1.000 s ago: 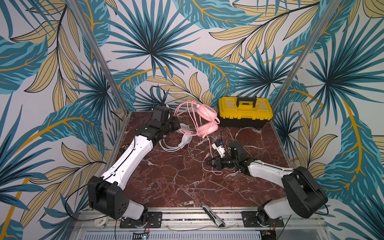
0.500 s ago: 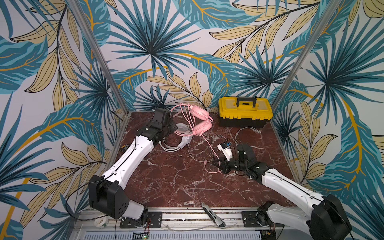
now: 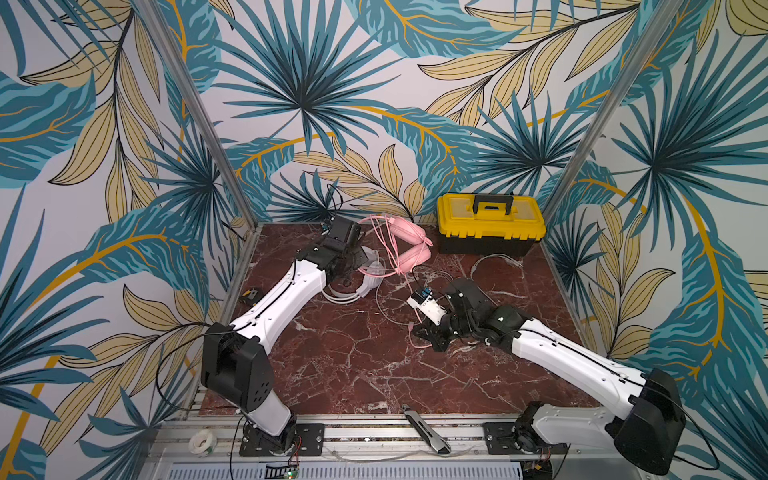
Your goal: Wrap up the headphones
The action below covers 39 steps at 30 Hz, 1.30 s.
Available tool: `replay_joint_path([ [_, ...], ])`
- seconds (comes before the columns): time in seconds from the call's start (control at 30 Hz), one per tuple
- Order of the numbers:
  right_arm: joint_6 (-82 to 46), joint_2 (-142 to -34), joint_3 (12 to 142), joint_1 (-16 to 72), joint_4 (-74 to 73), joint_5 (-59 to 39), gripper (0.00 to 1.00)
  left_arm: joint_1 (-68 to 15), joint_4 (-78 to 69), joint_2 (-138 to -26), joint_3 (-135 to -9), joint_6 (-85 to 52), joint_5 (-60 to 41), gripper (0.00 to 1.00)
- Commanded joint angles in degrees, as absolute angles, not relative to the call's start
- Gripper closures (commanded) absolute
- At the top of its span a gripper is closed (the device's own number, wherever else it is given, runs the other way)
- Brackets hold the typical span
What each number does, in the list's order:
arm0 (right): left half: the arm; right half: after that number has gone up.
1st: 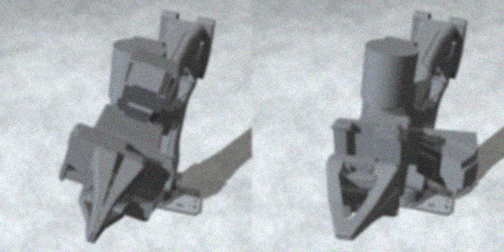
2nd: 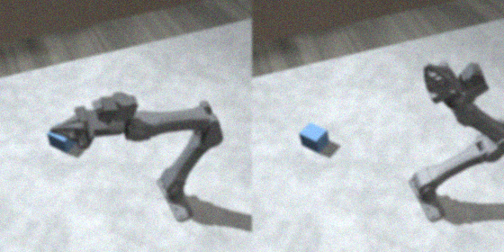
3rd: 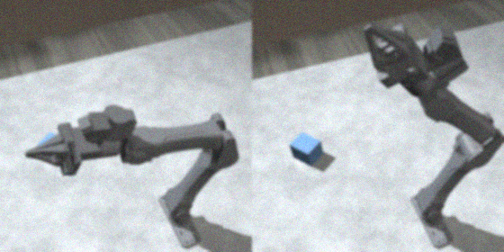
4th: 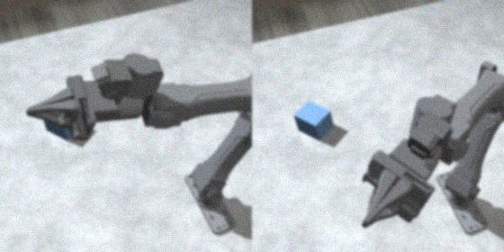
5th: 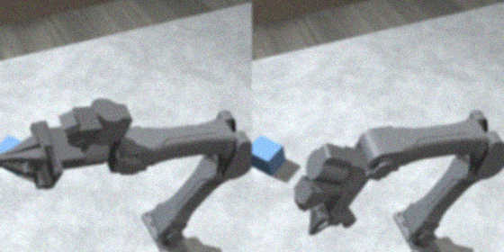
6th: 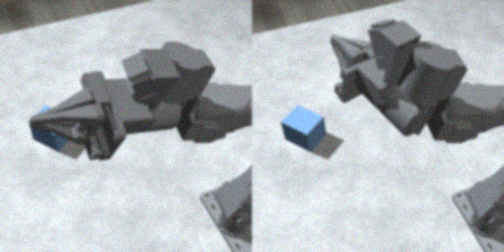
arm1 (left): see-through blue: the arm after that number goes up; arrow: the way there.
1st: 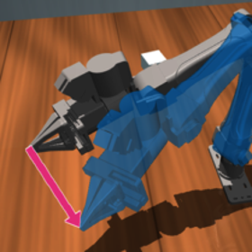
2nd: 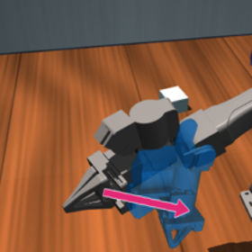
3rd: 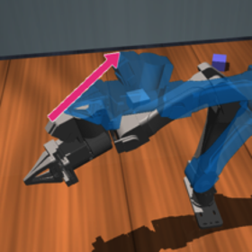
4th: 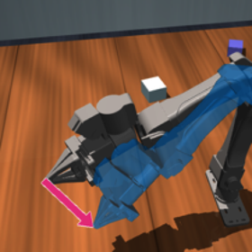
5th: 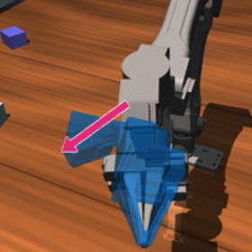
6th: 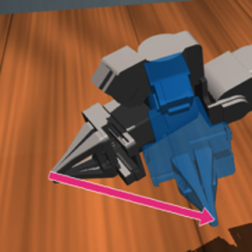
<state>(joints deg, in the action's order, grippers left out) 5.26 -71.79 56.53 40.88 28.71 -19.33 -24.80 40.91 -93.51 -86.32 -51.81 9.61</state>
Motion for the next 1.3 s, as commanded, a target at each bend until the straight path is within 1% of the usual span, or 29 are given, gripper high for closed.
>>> replay_joint_path([
  [0.0, 12.1, -71.0, 59.8, 41.4, 36.1, -18.0, 1.00, -25.8, 41.6, -95.3, -90.0, -50.9, 12.2, 1.00],
  [0.13, 18.8, -72.2, 65.0, 41.4, 42.8, -16.2, 1.00, -27.2, 44.6, -97.0, -89.9, -48.5, 11.2, 1.00],
  [0.33, 26.3, -74.4, 70.2, 41.3, 47.2, -13.6, 1.00, -28.5, 49.2, -98.9, -90.0, -44.8, 7.6, 1.00],
  [0.6, 35.1, -80.0, 79.9, 41.3, 54.6, -8.1, 1.00, -30.7, 58.6, -104.1, -97.1, -35.1, 6.9, 1.00],
  [0.73, 38.3, -82.0, 83.9, 41.4, 57.7, -10.0, 0.99, -31.0, 60.9, -106.3, -99.8, -34.3, 6.7, 1.00],
  [0.87, 39.8, -84.6, 86.7, 41.7, 60.6, -16.3, 0.99, -31.0, 60.7, -108.0, -101.8, -36.8, 4.2, 1.00],
  [1.07, 38.5, -83.0, 84.6, 42.4, 57.0, -19.6, 0.99, -31.1, 60.7, -110.7, -105.2, -37.2, -0.3, 1.00],
  [1.17, 38.6, -82.0, 84.4, 42.4, 55.5, -18.3, 1.00, -31.5, 61.1, -111.2, -105.0, -35.0, -0.5, 1.00],
  [1.27, 40.3, -82.1, 84.8, 42.4, 55.8, -13.6, 1.00, -31.8, 61.9, -111.4, -104.8, -31.7, -1.7, 1.00],
])
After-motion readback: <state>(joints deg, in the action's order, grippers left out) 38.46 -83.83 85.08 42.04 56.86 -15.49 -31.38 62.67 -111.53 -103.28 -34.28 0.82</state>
